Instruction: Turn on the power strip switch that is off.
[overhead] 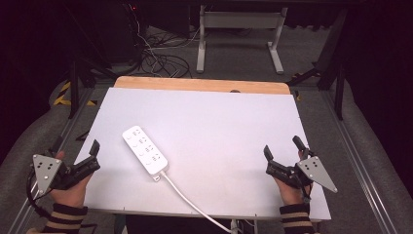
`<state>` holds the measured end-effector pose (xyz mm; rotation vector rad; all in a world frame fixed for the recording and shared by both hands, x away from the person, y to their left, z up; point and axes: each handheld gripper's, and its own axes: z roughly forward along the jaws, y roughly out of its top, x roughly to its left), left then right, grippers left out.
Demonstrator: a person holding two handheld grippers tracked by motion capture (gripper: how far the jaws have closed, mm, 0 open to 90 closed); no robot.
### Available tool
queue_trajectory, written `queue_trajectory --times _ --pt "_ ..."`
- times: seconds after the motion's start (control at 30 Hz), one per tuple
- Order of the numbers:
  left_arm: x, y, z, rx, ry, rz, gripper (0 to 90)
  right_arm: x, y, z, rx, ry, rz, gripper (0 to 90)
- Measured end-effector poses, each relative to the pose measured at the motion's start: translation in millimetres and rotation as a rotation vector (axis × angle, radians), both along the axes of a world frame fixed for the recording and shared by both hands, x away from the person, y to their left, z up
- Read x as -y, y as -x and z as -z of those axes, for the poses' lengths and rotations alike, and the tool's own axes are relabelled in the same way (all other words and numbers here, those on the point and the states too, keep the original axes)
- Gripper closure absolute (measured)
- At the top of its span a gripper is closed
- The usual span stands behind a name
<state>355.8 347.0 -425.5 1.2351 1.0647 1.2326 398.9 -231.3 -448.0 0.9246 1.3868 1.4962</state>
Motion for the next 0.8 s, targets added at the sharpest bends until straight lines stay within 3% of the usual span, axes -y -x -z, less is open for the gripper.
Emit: queue_trajectory --times 0.8 --pt "2.4 -2.7 0.8 -0.012 0.011 0.009 0.2 -2.2 -0.5 2.0 -0.005 0.007 -0.003 4.0"
